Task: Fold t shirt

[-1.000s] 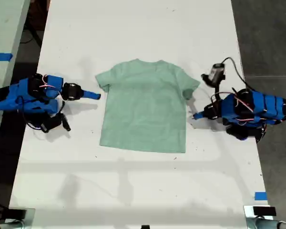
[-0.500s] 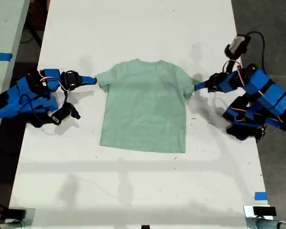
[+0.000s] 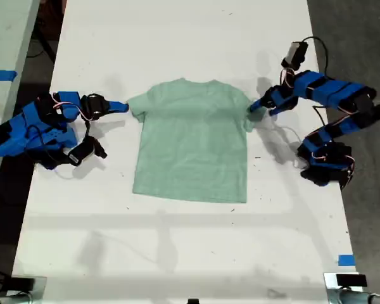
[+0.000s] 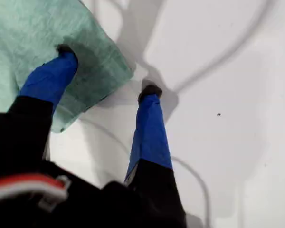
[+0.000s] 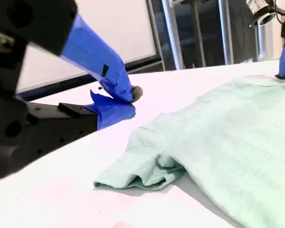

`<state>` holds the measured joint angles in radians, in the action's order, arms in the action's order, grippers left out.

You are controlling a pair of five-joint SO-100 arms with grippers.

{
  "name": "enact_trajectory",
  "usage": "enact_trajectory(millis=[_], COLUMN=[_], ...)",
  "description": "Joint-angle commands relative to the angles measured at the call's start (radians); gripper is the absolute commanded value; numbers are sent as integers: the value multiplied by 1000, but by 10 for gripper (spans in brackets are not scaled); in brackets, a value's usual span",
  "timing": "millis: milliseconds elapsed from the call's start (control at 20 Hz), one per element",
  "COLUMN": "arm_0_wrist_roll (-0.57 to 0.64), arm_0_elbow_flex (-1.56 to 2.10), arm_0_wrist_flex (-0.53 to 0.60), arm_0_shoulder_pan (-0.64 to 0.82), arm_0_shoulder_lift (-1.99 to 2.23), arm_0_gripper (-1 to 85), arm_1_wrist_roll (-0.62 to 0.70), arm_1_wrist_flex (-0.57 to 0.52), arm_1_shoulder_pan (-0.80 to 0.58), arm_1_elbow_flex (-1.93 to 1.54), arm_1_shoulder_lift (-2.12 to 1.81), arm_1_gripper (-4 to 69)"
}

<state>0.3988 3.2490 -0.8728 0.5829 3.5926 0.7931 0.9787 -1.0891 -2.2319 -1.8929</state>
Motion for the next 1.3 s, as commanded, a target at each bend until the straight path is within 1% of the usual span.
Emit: enact_trajectory(millis=[0, 50, 100, 200, 300, 400, 500, 600, 700, 800, 950, 1050, 1100, 1150, 1200, 1250], arm_0_wrist_roll=[-17, -17, -17, -17, -17, -17, -17, -17, -17, -17, -18, -18, -18, -18, -18, -18], arm_0_elbow_flex=[26, 26, 26, 26, 26, 26, 26, 26, 26, 26, 26, 26, 26, 25, 25, 25], arm_0_wrist_flex=[5, 5, 5, 5, 5, 5, 5, 5, 5, 5, 3, 2, 2, 2, 0, -2], arm_0_shoulder_pan=[0, 0, 0, -2, -2, -2, 0, 0, 2, 2, 2, 2, 2, 2, 2, 2], arm_0_shoulder_lift=[6, 6, 6, 6, 6, 6, 6, 6, 6, 6, 6, 6, 6, 6, 6, 6], arm_0_gripper=[-3, -3, -3, -3, -3, -3, -3, -3, -3, -3, -3, -3, -3, -3, -3, -3], arm_1_wrist_roll=[17, 18, 9, 11, -8, -12, -15, -32, -55, -75, -86, -86, -87, -95, -97, -101], arm_1_wrist_flex=[-32, -32, -29, -18, 9, 77, 166, 209, 195, 152, 103, 100, 120, 167, 233, 279], arm_1_shoulder_pan=[9, 8, 3, 8, 17, 49, 126, 236, 351, 456, 571, 627, 650, 664, 666, 657], arm_1_elbow_flex=[140, 158, 163, 164, 144, 178, 293, 411, 495, 575, 753, 922, 1015, 1115, 1200, 1232], arm_1_shoulder_lift=[78, 101, 121, 132, 46, -84, -146, -141, -91, -3, 216, 411, 511, 597, 643, 629], arm_1_gripper=[268, 176, 7, 12, 12, 12, 12, 12, 12, 12, 12, 12, 12, 29, 157, 259])
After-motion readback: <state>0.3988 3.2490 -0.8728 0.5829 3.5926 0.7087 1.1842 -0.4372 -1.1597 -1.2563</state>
